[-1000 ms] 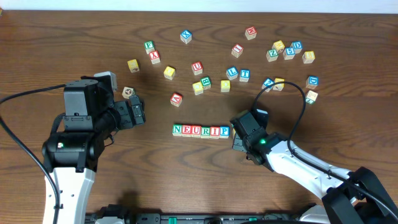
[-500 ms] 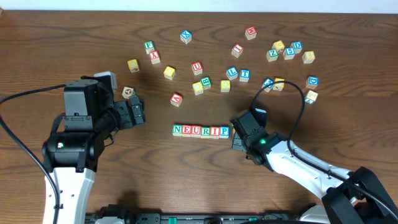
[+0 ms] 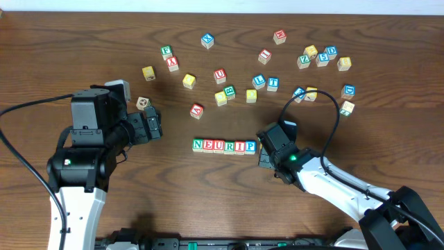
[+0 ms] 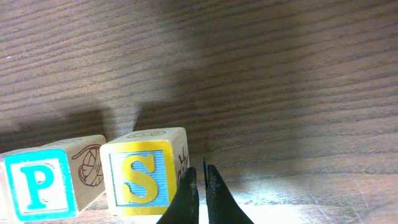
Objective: Spell out NEURIPS
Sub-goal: 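Lower the right gripper and push the S block left against P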
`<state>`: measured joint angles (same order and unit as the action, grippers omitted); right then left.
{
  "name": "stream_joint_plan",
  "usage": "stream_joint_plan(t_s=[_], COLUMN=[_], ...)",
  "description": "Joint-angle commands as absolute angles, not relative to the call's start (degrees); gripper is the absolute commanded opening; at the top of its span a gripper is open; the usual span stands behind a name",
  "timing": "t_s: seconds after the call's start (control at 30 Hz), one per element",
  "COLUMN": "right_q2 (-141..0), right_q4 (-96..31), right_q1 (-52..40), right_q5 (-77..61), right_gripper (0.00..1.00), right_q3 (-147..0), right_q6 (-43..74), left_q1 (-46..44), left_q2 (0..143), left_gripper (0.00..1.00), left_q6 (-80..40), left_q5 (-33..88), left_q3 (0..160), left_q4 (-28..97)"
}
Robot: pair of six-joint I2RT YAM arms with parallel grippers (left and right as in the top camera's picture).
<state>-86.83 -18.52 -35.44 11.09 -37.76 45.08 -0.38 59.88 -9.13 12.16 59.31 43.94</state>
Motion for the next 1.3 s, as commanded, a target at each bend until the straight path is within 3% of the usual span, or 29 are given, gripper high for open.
stream_joint_plan(t_s=[0.0,1.27], right_q2=[-87.24,-87.79], right_q4=[-17.56,-15.42], right_q1=[-36.12,-36.10], right_q5=[10.28,11.42], right_gripper=[0.01,0.01], right_q3=[-37.34,-37.34], right_q6=[43.03,39.72], left_q1=[-0.05,-0.05], left_q2=[59.86,59.86], left_gripper=[0.98,0.98], left_q6=[-8.60,-8.60], left_q5=[12.86,12.84], left_q3=[60.88,60.88], left_q4=[44.12,44.12])
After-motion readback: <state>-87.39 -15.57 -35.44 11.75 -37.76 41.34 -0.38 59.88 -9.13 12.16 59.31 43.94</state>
